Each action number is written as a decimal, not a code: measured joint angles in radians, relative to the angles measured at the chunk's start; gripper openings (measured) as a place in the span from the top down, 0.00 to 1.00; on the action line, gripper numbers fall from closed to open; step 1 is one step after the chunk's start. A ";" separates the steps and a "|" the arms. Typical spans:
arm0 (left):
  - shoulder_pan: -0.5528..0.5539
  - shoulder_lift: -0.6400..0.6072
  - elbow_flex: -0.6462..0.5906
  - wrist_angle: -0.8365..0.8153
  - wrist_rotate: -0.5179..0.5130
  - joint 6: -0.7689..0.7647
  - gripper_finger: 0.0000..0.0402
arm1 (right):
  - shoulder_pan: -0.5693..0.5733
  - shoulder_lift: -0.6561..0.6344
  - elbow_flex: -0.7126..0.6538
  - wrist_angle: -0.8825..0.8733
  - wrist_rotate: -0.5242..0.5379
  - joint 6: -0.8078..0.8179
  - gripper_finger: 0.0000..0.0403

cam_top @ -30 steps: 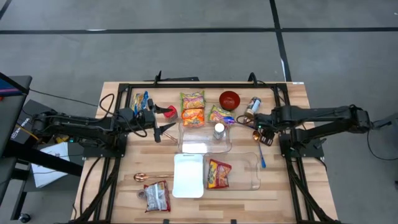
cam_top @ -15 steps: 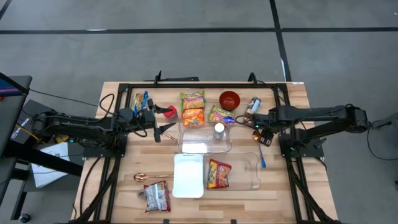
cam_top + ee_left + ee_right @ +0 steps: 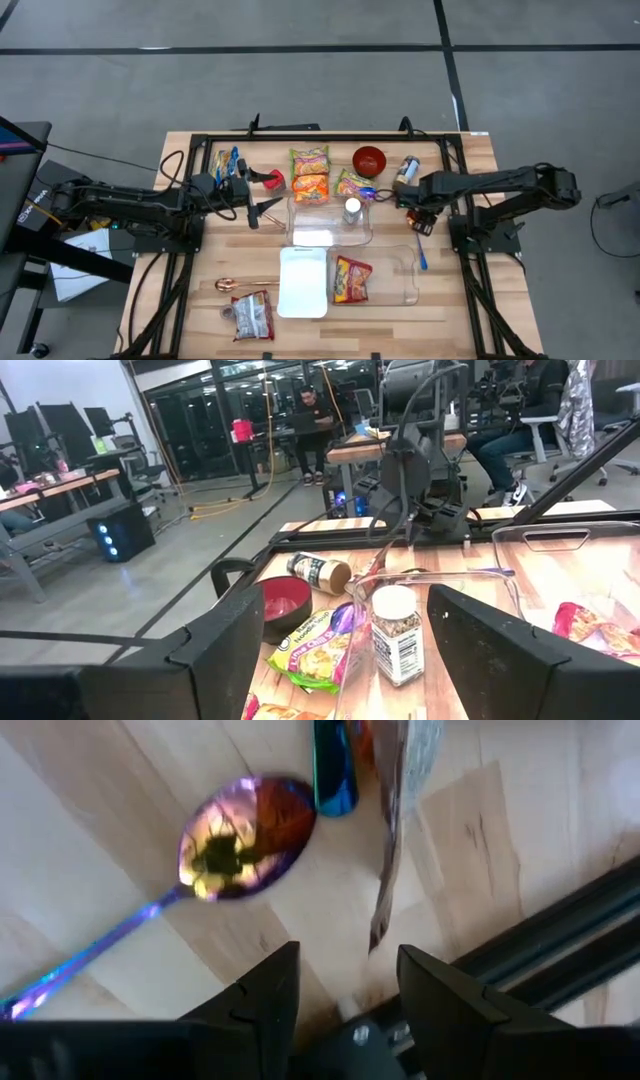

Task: Pick & Place Food Item
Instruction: Put the orange spice pack into the top transparent bin

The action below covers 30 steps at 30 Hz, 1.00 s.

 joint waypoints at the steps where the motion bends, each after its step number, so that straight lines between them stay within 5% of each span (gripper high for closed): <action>1: 0.000 0.000 0.000 0.000 0.001 0.000 0.32 | -0.003 0.002 0.000 0.016 0.008 -0.012 0.60; 12: 0.000 0.000 0.000 0.000 0.002 0.000 0.32 | -0.071 0.002 0.000 0.020 0.017 -0.019 0.63; 23: 0.000 0.000 0.000 0.000 0.001 0.000 0.32 | -0.058 0.002 0.000 0.020 0.017 -0.022 0.96; 30: 0.000 0.000 0.000 0.000 -0.002 0.000 0.32 | -0.014 0.002 0.000 0.020 0.022 -0.020 0.99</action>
